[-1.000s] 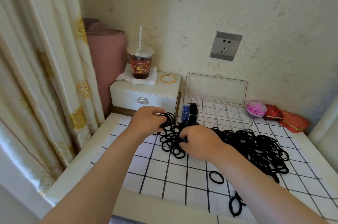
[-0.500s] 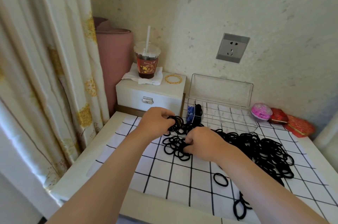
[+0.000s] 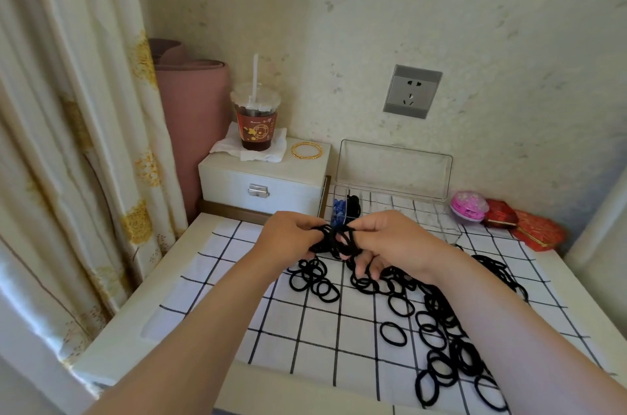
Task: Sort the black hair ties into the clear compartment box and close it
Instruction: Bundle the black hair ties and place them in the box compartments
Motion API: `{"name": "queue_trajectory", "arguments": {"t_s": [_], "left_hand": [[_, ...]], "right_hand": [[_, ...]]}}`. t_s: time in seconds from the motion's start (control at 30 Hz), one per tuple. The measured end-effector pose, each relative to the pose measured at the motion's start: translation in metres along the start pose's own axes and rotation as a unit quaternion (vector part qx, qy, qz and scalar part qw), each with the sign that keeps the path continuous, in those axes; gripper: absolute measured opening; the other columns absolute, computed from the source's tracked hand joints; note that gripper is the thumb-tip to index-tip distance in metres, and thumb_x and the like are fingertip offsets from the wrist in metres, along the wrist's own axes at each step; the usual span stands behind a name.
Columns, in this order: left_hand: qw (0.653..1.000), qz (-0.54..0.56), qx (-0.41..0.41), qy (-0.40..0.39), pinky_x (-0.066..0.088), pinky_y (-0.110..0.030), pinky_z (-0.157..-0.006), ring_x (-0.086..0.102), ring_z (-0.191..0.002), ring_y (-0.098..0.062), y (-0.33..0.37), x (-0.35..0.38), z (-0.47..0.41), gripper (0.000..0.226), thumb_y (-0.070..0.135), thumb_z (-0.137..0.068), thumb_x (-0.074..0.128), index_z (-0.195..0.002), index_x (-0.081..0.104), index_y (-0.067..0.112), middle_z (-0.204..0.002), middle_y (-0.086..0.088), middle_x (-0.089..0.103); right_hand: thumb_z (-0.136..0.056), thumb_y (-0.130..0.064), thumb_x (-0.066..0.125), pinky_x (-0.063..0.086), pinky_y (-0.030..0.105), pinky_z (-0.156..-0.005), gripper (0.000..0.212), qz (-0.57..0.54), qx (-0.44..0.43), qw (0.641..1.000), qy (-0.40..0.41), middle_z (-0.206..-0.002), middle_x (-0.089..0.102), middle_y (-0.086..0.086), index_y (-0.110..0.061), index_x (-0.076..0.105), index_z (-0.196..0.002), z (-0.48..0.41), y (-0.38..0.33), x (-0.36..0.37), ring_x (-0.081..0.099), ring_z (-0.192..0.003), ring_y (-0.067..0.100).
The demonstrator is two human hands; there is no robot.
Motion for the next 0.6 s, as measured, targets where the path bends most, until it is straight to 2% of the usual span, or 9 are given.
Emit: {"name": "queue_trajectory", "arguments": {"t_s": [0.07,0.17,0.3,0.4,0.5,0.6], "left_hand": [[0.998,0.050,-0.009,-0.047,0.059,-0.021,-0.072,0.073,-0.090,-0.014,0.002,0.014,0.004,0.021,0.014,-0.086,0.074,-0.107,0.077,0.018,-0.098,-0.005,0.076],[0.987,0.127,-0.034,-0.092,0.059,-0.025,-0.078,0.074,-0.093,-0.018,0.005,0.026,0.007,0.021,0.010,-0.088,0.071,-0.106,0.076,0.018,-0.097,-0.007,0.077],[0.977,0.157,-0.053,-0.132,0.058,-0.025,-0.079,0.074,-0.090,-0.015,0.010,0.033,0.011,0.018,0.010,-0.094,0.063,-0.107,0.073,0.015,-0.095,-0.008,0.077],[0.966,0.192,-0.071,-0.156,0.059,-0.030,-0.080,0.074,-0.086,-0.016,0.011,0.038,0.015,0.019,0.020,-0.097,0.058,-0.106,0.072,0.010,-0.090,-0.008,0.077],[0.972,0.149,-0.054,-0.175,0.057,-0.032,-0.089,0.073,-0.094,-0.015,0.011,0.041,0.016,0.025,0.029,-0.092,0.066,-0.111,0.072,0.013,-0.099,-0.006,0.077],[0.980,0.126,-0.047,-0.144,0.059,-0.030,-0.086,0.073,-0.094,-0.015,0.005,0.036,0.011,0.025,0.018,-0.089,0.071,-0.113,0.072,0.014,-0.103,-0.007,0.076]], "right_hand": [[-0.094,-0.010,0.066,0.051,0.024,-0.044,0.015,-0.026,-0.007,1.000,-0.001,-0.086,0.076,0.014,-0.005,0.072,-0.107,0.002,-0.007,0.001,0.065,-0.055,0.018],[-0.092,-0.013,0.069,0.052,0.025,-0.045,0.011,0.017,-0.010,0.999,0.046,-0.082,0.077,0.013,-0.008,0.074,-0.101,0.003,-0.010,-0.004,0.066,-0.052,0.018],[-0.090,-0.014,0.069,0.055,0.027,-0.046,0.009,0.050,0.000,0.993,0.103,-0.075,0.077,0.009,-0.009,0.074,-0.095,0.002,-0.006,-0.014,0.066,-0.050,0.018],[-0.090,-0.013,0.064,0.053,0.025,-0.042,0.011,0.106,0.001,0.985,0.135,-0.073,0.077,0.007,-0.009,0.074,-0.096,0.000,-0.004,-0.018,0.065,-0.046,0.016],[-0.089,-0.015,0.062,0.053,0.025,-0.042,0.012,0.155,-0.007,0.977,0.150,-0.069,0.075,0.006,-0.011,0.073,-0.095,0.000,-0.004,-0.016,0.064,-0.045,0.014],[-0.089,-0.017,0.064,0.058,0.030,-0.048,0.012,0.179,-0.019,0.973,0.144,-0.068,0.075,0.007,-0.012,0.075,-0.086,-0.001,-0.005,-0.012,0.066,-0.048,0.016]]}}
Point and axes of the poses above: each hand's wrist, its own z-axis away from the middle knuckle, its own x-axis out of the palm, y = z × x, the point moved 8 cm from there along -z, towards the middle knuckle
